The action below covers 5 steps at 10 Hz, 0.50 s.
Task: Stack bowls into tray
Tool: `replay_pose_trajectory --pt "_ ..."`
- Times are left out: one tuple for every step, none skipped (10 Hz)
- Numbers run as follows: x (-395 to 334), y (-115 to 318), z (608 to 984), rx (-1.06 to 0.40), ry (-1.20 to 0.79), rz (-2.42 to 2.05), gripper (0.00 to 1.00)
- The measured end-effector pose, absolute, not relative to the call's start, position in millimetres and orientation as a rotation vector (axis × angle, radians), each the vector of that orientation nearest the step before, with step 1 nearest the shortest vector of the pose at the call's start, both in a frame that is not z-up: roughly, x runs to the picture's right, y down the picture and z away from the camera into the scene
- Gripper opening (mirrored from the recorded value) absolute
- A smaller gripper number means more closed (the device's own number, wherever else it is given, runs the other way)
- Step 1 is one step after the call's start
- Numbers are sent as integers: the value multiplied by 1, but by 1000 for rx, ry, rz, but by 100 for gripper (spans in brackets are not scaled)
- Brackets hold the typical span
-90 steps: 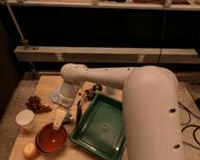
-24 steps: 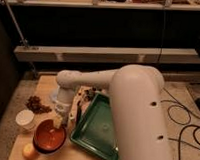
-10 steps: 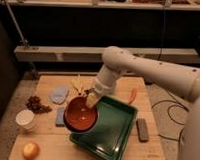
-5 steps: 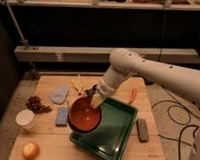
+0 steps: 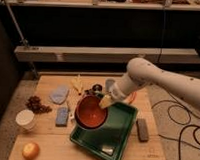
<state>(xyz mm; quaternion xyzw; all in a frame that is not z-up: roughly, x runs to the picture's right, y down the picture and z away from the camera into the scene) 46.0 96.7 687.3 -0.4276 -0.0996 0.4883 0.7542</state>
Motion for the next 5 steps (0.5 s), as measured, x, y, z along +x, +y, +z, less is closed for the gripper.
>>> replay_pose_trajectory --pt "74 98 691 -888 -212 1166 0" --pt "89 100 695 -856 -207 1233 0" --pt "101 102 702 -814 -205 1300 0" --pt "109 105 708 -761 -225 1343 0" --pt "115 111 715 -720 -251 1369 0"
